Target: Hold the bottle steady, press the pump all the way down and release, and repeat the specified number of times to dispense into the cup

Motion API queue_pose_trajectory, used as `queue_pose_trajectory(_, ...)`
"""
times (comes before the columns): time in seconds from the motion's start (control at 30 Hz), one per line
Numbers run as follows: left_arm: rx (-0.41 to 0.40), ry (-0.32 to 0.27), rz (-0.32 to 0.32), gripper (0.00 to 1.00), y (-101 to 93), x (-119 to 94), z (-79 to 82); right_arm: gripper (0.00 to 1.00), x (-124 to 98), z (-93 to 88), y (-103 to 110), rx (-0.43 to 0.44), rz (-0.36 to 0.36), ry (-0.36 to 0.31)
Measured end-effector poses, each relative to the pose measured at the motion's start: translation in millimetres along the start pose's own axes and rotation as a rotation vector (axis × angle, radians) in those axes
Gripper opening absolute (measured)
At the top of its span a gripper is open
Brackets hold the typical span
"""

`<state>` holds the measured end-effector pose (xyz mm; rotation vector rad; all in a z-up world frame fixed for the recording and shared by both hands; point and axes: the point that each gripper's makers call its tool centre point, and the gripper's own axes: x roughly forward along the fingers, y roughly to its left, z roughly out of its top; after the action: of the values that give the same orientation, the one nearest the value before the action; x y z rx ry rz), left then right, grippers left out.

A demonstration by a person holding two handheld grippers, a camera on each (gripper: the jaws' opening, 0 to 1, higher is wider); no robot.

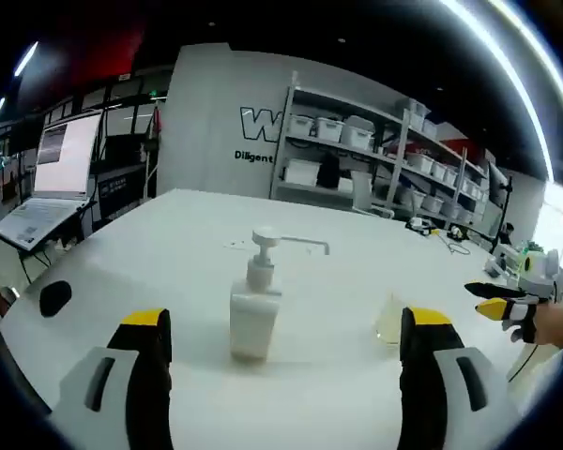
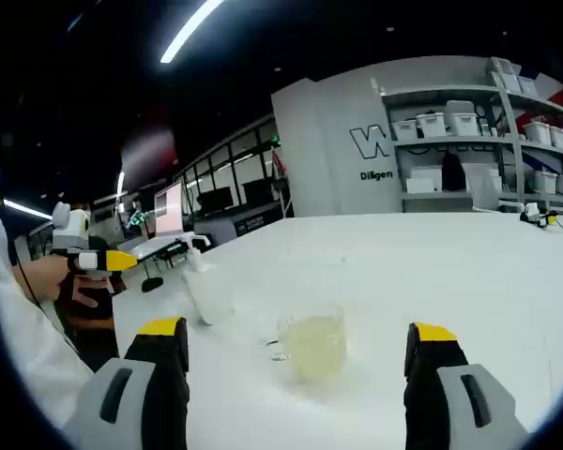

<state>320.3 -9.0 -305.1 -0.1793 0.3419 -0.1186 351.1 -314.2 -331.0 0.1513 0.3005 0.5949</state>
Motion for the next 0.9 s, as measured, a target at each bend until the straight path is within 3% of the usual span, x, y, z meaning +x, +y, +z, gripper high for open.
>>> queue_pose_trajectory(0.23,0.013,-0.016,-0.008,1.00,-1.5,1.7,4.5,0.95,0.1,4.4,1.3,0.023,-0.014,-0.033)
queue_pose_trajectory(0.3,0.013,-0.012,-0.009,1.00,-2.1,0.9,3.7,0.92,-0.3,1.6,1.5,0.027,-0.011,-0.022)
queue_pose_trajectory(0.4,0.023,0.009,-0.023,1.00,-5.3,2.9,-1.1,0.95,-1.6,-4.6,-0.1,0.067,-0.027,-0.022)
queue_pose_trajectory(0.43,0.025,0.005,-0.022,1.00,-4.7,2.9,-0.9,0.99,-1.2,-3.4,0.1,0.044,-0.035,-0.043)
queue_pose_trajectory(0.7,0.050,0.011,-0.020,1.00,-3.3,-2.6,-0.8,0.99,2.0,-15.2,6.8,0.086,-0.032,-0.030)
queue_pose_trajectory(0.73,0.048,0.009,-0.021,1.00,-3.4,-2.7,-0.4,1.00,2.5,-15.2,8.4,0.103,-0.029,-0.038)
queue_pose_trajectory(0.77,0.052,0.008,-0.021,1.00,-3.2,-2.8,-0.1,1.00,3.1,-8.1,8.4,0.168,-0.037,-0.095)
queue_pose_trajectory(0.8,0.074,0.016,-0.017,1.00,-2.0,-3.2,-0.1,1.00,3.6,-9.3,11.3,0.195,-0.025,-0.090)
queue_pose_trajectory(0.87,0.077,0.003,-0.011,1.00,-0.3,-3.9,2.1,1.00,3.1,-9.4,7.4,0.133,-0.066,-0.086)
queue_pose_trajectory(0.9,0.093,-0.005,-0.007,1.00,1.3,-4.1,4.0,1.00,3.2,-5.8,10.6,0.152,-0.052,-0.106)
